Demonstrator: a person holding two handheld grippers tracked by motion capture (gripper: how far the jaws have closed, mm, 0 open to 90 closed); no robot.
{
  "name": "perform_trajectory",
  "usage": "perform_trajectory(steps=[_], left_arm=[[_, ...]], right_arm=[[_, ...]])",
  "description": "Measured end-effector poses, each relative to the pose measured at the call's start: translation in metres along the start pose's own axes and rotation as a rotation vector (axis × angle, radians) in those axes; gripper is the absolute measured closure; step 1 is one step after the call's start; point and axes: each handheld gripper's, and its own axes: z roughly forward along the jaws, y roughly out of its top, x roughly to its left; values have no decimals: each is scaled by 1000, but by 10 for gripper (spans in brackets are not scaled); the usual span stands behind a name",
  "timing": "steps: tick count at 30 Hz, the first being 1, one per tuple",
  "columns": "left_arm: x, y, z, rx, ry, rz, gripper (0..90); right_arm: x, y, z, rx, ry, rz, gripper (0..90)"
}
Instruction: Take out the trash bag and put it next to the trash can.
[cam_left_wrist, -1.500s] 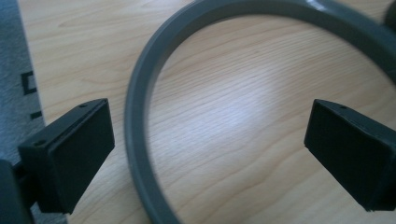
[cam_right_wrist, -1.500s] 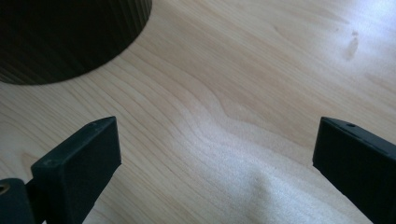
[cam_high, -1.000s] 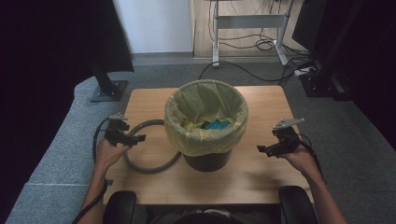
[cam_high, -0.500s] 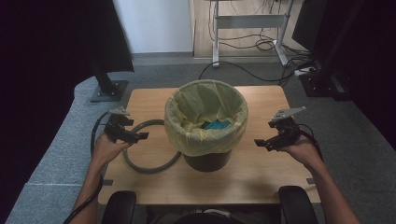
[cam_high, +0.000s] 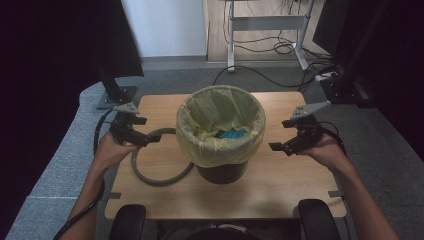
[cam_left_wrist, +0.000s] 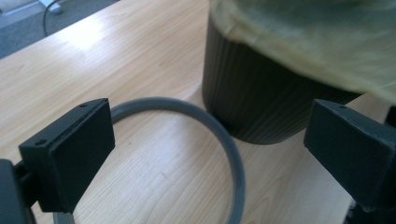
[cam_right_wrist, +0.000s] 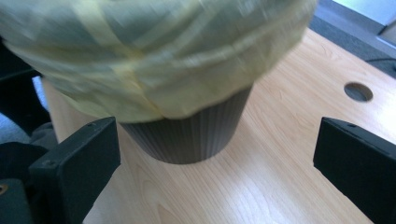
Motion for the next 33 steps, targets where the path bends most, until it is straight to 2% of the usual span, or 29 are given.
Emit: perform_trajectory(steps=[9, 17, 25, 33], left_arm=[[-27, 33, -16, -13, -28, 97, 17], [-54, 55, -14, -5, -79, 183, 23], [-80, 75, 0, 10, -162, 267, 33], [-100, 78, 20, 44, -227, 331, 58]], right_arm=[[18, 31, -8, -23, 72, -60, 4], [37, 56, -3, -15, 130, -119, 6], [48, 75, 16, 13, 195, -162, 35], [58, 81, 33, 38, 273, -202, 120]])
